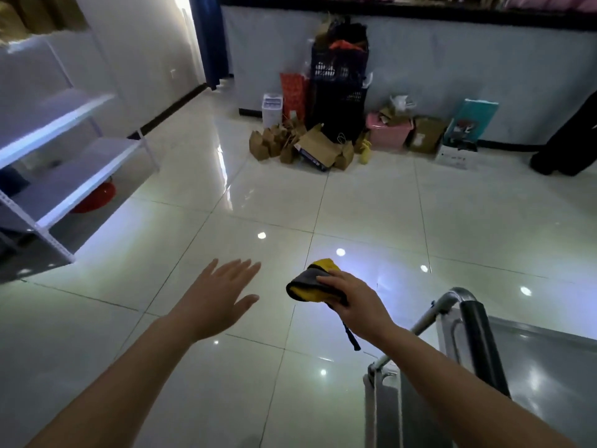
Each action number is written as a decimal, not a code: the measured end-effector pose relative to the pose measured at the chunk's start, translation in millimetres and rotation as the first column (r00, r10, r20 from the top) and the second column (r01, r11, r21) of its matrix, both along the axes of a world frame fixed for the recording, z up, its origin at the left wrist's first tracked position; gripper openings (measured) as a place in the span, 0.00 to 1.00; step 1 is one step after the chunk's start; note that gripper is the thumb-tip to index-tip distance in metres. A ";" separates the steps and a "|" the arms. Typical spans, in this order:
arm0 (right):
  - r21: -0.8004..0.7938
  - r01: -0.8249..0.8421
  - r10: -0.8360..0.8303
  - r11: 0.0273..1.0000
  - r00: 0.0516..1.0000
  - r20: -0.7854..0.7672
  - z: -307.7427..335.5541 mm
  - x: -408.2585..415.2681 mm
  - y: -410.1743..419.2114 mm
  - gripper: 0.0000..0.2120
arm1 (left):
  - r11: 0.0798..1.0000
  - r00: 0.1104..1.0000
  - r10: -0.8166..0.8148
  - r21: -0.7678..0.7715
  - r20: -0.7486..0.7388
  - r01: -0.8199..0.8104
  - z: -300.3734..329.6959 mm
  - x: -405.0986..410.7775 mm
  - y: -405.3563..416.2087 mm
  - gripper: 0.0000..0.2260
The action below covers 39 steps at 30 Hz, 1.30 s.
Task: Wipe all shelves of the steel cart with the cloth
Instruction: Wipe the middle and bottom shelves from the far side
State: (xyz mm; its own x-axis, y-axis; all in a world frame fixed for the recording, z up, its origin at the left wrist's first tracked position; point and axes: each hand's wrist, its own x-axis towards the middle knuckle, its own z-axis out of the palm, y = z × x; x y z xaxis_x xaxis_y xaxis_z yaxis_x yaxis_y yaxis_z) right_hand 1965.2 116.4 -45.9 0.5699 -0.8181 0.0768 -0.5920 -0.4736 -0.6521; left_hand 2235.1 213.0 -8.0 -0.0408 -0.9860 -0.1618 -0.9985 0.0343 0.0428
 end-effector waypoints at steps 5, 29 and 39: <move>-0.111 0.102 -0.101 0.989 0.995 0.020 13.0 -5.8 -60.6 0.20 | 0.989 0.989 -0.134 -0.067 -0.061 0.130 -6.9 -2.3 -81.5 0.36; -0.083 0.705 -0.700 0.705 0.709 0.085 27.3 -192.2 -442.3 0.21 | 0.676 0.686 -0.724 -0.121 0.081 0.727 24.6 -181.5 -632.5 0.36; 0.067 0.979 -0.979 0.194 0.189 0.073 -9.7 -260.0 -505.3 0.21 | 0.307 0.312 -0.950 -0.130 0.019 0.943 17.6 -323.9 -820.2 0.42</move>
State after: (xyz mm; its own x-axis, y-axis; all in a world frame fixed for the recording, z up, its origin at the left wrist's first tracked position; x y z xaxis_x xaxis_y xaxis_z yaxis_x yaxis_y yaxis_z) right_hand 1705.2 -388.9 -55.6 -0.6989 -0.7124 0.0634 -0.5235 0.4492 -0.7240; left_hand 1911.3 -607.2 9.6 -0.9613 -0.2735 -0.0334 -0.2743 0.9615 0.0189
